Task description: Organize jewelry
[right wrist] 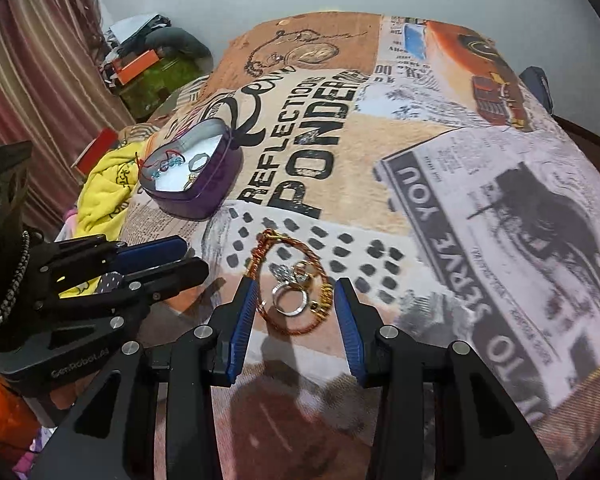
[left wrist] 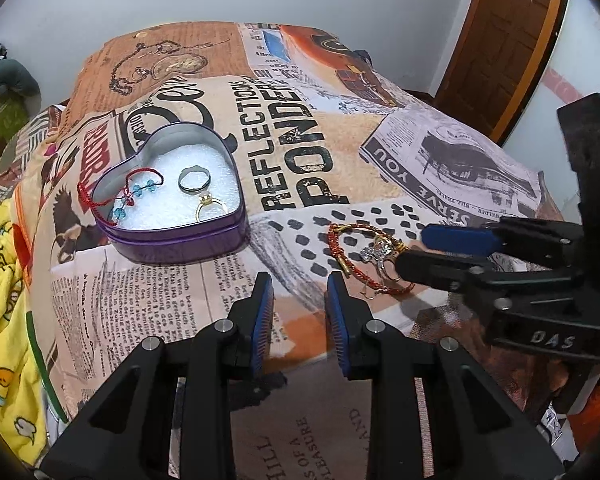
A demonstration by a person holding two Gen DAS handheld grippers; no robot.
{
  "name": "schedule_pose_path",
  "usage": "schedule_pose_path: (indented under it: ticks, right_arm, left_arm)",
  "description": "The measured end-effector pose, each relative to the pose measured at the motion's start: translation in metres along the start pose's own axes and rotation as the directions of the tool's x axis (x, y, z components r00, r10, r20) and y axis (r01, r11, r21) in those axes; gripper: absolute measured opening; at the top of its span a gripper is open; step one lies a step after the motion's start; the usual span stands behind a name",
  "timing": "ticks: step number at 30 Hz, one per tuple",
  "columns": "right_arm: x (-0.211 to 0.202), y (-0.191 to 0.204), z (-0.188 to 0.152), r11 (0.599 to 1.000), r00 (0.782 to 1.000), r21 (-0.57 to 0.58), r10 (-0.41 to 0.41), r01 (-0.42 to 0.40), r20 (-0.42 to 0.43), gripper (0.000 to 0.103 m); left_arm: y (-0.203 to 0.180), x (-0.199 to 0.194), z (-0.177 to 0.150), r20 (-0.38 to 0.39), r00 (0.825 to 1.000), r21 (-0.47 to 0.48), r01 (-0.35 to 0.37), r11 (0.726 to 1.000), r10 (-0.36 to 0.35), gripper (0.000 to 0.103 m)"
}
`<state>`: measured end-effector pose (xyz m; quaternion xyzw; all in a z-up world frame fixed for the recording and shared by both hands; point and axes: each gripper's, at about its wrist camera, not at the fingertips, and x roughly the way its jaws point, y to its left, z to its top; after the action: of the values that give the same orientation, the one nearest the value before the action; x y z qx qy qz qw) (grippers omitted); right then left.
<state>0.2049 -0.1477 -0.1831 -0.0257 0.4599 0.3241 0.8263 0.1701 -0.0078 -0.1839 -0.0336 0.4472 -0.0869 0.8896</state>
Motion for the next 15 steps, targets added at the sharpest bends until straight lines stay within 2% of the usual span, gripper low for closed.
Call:
schedule_pose_path:
  ticks: [3,9,11,15]
  right_arm:
    - [0.008,0.001,0.001,1.000,1.000,0.003,0.023,-0.023,-0.013,0.024]
    - [0.019,0.002,0.003,1.000,0.999,0.003,-0.024,0.024,-0.032,0.022]
    - [0.021,0.003,0.003,1.000,0.999,-0.001,-0.030,0.030,-0.028,0.018]
    - [0.018,0.005,0.003,0.999,0.999,-0.011,-0.036,0.036,-0.018,0.018]
  left_arm:
    - [0.001,-0.001,0.000,0.008,1.000,0.002,0.004,1.000,-0.004,0.028]
    - [0.003,0.002,0.000,0.003,1.000,-0.001,0.014,1.000,-0.014,0.028]
    - [0.003,0.004,0.000,-0.002,1.000,0.001,0.017,1.000,-0.017,0.028]
    - [0.003,0.007,0.003,-0.012,1.000,-0.006,0.029,1.000,-0.029,0.028]
